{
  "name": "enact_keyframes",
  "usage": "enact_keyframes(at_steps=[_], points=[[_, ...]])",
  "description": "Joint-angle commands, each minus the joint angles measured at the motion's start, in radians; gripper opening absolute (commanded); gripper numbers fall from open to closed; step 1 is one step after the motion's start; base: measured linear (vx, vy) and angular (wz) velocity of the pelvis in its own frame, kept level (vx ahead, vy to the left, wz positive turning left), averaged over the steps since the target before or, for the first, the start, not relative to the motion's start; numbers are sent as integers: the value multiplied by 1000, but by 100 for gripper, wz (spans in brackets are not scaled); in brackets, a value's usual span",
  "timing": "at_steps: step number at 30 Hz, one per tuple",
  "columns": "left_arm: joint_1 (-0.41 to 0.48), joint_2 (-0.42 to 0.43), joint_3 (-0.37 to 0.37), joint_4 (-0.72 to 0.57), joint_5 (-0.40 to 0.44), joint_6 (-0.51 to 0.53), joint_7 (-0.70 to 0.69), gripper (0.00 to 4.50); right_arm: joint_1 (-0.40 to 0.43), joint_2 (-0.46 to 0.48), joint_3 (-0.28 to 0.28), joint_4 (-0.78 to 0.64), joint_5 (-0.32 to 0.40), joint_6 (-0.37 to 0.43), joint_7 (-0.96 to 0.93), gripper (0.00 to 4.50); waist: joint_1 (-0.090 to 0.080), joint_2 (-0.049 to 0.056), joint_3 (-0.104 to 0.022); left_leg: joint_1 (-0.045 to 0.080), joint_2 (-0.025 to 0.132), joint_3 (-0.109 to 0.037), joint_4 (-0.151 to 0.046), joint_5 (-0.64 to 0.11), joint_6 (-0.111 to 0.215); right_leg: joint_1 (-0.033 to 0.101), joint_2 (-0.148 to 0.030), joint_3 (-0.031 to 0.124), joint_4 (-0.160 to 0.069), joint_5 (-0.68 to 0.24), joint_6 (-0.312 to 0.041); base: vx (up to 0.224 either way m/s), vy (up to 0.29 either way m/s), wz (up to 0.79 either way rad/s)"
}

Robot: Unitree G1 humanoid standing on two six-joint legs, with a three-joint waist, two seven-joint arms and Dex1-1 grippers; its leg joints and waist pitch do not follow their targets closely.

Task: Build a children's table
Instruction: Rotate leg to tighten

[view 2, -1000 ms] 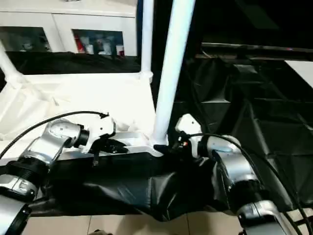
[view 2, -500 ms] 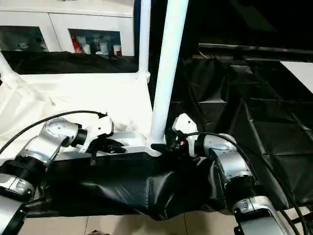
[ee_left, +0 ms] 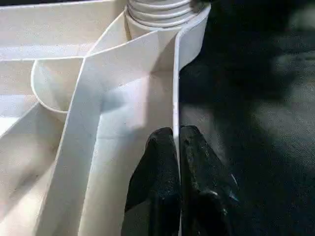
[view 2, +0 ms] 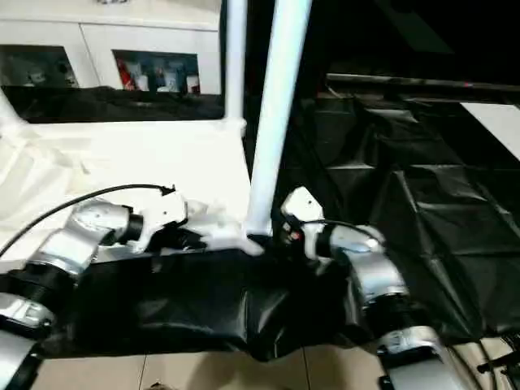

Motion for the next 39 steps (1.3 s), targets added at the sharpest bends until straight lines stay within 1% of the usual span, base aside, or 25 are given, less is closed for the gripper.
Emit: enact_keyframes(at_steps=[1,3,5,7,8,10,11,13,15,16,18,22,23,25,26,27,29,30,31,32,33,35,36,37,39], points=[[-10,-68,-10,60,38,40,155,0,-2,59,2,70,-39,32,-150,264,-4,2,-43,26,40,-29,-89,-443,-51,11,-54,30,-98,-468,-166,0,0,0],[-26,-110,-8,68,48,65,228,0,-20,108,-15,114,-41,38,-255,264,-10,5,-44,27,39,-36,-91,-477,-63,9,-56,27,-103,-517,-144,0,0,0],[-37,-160,-9,65,51,98,280,0,-41,150,-15,151,-53,40,-329,264,-14,4,-44,28,38,-37,-91,-489,-62,6,-55,26,-106,-525,-139,0,0,0],[-41,-180,-8,66,50,109,302,0,-50,165,-13,164,-62,39,-352,264,-17,7,-43,32,37,-35,-90,-511,-58,2,-53,24,-114,-525,-137,0,0,0],[-48,-217,-12,72,48,118,328,0,-64,191,1,185,-79,25,-367,264,-18,7,-44,33,37,-36,-91,-518,-53,2,-53,22,-116,-521,-135,0,0,0],[-54,-237,-14,81,43,106,338,0,-69,200,17,186,-91,5,-353,264,-20,7,-43,31,35,-37,-94,-529,-48,4,-50,19,-119,-520,-128,0,0,0],[-59,-242,-12,93,46,93,347,0,-71,202,16,184,-95,-12,-348,299,-19,8,-43,35,35,-37,-93,-542,-45,0,-50,20,-122,-522,-125,0,0,0],[-65,-244,-7,107,49,76,360,0,-78,199,2,183,-89,-34,-338,334,-20,9,-45,33,35,-38,-95,-545,-40,2,-51,20,-122,-513,-124,0,0,0],[-63,-238,-3,103,46,62,350,0,-85,187,-3,184,-88,-50,-327,340,-18,10,-46,36,37,-36,-98,-539,-35,2,-50,20,-123,-482,-133,0,0,0],[-60,-233,-2,99,45,57,343,0,-89,180,-2,185,-93,-60,-328,353,-18,11,-47,30,37,-36,-100,-523,-32,8,-51,21,-119,-454,-141,0,0,0],[-43,-210,-4,78,37,33,296,0,-89,148,1,165,-78,-83,-262,369,-17,10,-46,29,38,-35,-102,-516,-27,8,-50,22,-117,-437,-149,0,0,0],[2,-149,-16,26,0,-11,138,0,-58,57,22,79,-44,-85,-52,369,-10,8,-51,18,41,-29,-98,-442,7,21,-54,27,-108,-348,-174,0,0,0],[19,-118,-28,6,-15,-41,55,0,-39,17,32,39,-30,-89,31,369,-7,6,-52,16,41,-26,-97,-416,23,25,-55,28,-106,-319,-182,0,0,0],[25,-104,-34,0,-20,-55,22,0,-32,3,34,25,-23,-88,62,369,-8,6,-54,16,41,-22,-94,-378,39,25,-54,30,-101,-282,-199,0,0,0],[36,-79,-39,-17,-39,-66,-45,0,-20,-27,40,-4,-10,-82,119,369,-4,5,-57,16,42,-22,-92,-351,44,30,-56,29,-99,-274,-205,0,0,0],[44,-62,-41,-28,-51,-71,-88,0,-12,-46,43,-22,-1,-78,157,369,-2,7,-58,15,43,-19,-91,-336,50,29,-55,30,-97,-260,-211,55,-39,1],[54,-36,-39,-52,-80,-60,-161,0,2,-82,48,-60,21,-56,232,369,11,10,-62,15,47,-13,-87,-263,64,35,-49,27,-83,-159,-237,67,-33,1],[57,-27,-38,-64,-92,-50,-191,0,7,-96,49,-73,29,-48,260,369,16,7,-67,16,47,-7,-79,-195,84,36,-44,25,-70,-57,-263,63,-27,0],[59,-21,-37,-72,-100,-44,-211,0,9,-105,50,-81,33,-43,278,369,25,10,-70,17,47,-3,-72,-139,104,34,-44,24,-58,28,-286,0,0,0],[61,-10,-39,-83,-105,-35,-235,0,17,-120,51,-101,41,-32,310,369,34,4,-71,14,45,0,-67,-104,121,37,-43,25,-51,86,-299,0,0,0],[60,0,-38,-87,-109,-35,-253,0,25,-135,56,-120,46,-23,339,369,39,4,-71,13,45,0,-65,-93,129,36,-44,25,-49,101,-300,0,0,0],[55,9,-37,-84,-108,-39,-265,0,35,-152,67,-139,44,-16,371,369,45,1,-68,9,43,2,-63,-91,139,33,-45,25,-49,90,-295,0,0,0],[45,18,-31,-71,-109,-50,-277,0,49,-174,84,-164,37,-10,405,369,46,0,-66,9,44,-1,-65,-121,131,34,-45,23,-53,28,-283,0,0,0],[44,19,-30,-69,-109,-51,-278,0,50,-176,85,-166,36,-9,407,369,48,0,-62,9,46,-2,-69,-152,116,33,-48,24,-60,-43,-266,0,0,0],[36,21,-25,-60,-108,-57,-278,0,56,-180,90,-174,37,-1,423,369,47,2,-57,15,49,-5,-78,-233,68,26,-50,25,-75,-190,-238,0,0,0]])
